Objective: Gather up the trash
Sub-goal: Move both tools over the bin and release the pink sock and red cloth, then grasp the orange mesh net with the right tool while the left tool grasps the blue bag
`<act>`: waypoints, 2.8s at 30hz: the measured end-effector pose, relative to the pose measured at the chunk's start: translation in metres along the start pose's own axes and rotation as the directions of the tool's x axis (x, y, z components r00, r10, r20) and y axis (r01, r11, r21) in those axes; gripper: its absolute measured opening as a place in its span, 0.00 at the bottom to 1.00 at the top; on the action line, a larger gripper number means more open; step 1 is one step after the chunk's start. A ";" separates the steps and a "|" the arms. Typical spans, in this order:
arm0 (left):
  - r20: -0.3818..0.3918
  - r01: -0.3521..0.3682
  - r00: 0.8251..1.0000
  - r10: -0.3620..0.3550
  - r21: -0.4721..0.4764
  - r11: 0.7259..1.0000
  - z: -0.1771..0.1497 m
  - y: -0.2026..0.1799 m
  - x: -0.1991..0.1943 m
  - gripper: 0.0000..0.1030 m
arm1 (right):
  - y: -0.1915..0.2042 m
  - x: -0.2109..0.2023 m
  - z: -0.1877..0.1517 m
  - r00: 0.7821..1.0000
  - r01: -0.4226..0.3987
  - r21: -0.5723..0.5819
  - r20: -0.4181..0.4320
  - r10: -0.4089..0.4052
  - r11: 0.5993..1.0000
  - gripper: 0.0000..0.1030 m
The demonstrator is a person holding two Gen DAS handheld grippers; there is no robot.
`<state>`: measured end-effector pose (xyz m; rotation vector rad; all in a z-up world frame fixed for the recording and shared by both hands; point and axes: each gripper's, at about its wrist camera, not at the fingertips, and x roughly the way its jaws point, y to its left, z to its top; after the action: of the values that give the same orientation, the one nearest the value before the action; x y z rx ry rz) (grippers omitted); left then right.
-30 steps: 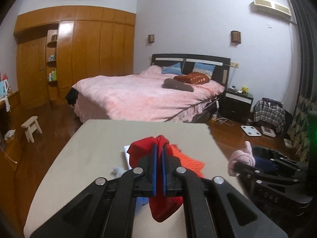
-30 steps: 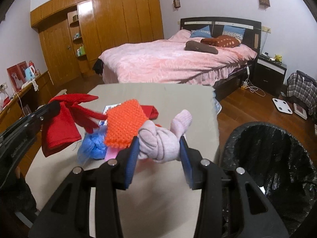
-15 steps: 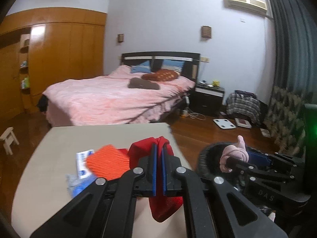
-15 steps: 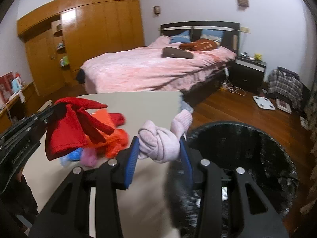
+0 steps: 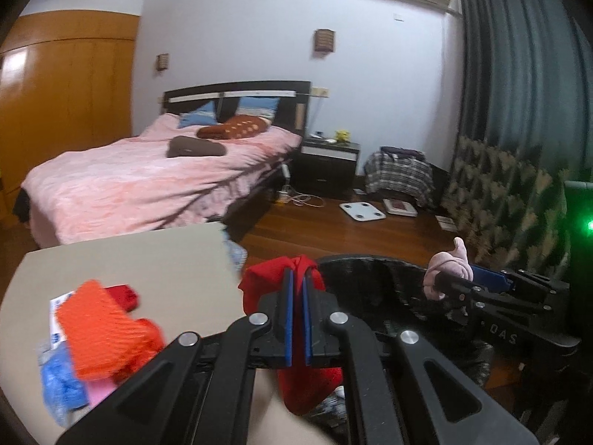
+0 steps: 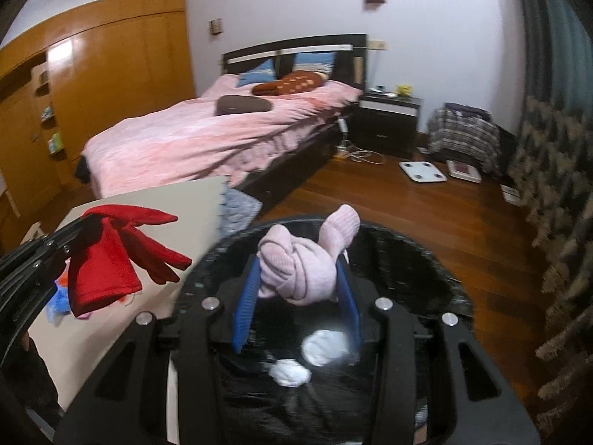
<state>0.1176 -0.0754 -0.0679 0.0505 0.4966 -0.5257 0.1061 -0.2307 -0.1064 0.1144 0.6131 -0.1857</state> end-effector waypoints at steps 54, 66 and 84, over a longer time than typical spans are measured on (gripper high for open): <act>-0.145 -0.587 0.809 0.569 -0.157 0.794 -0.089 0.225 -0.070 0.84 | 0.194 0.055 -0.017 0.964 -0.264 -0.214 -0.072 0.255 0.940 0.95; -0.149 -0.641 0.767 0.624 -0.161 0.750 -0.098 0.252 -0.074 0.84 | 0.254 0.096 -0.006 0.941 -0.336 -0.243 -0.113 0.318 0.910 0.94; -0.148 -0.641 0.767 0.624 -0.174 0.747 -0.103 0.258 -0.077 0.84 | 0.272 0.103 -0.016 0.863 -0.492 -0.229 -0.255 0.436 0.840 0.13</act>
<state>0.1414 0.2015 -0.1431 0.0302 0.5768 0.2111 0.2363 0.0236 -0.1654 -0.0025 0.7816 0.3976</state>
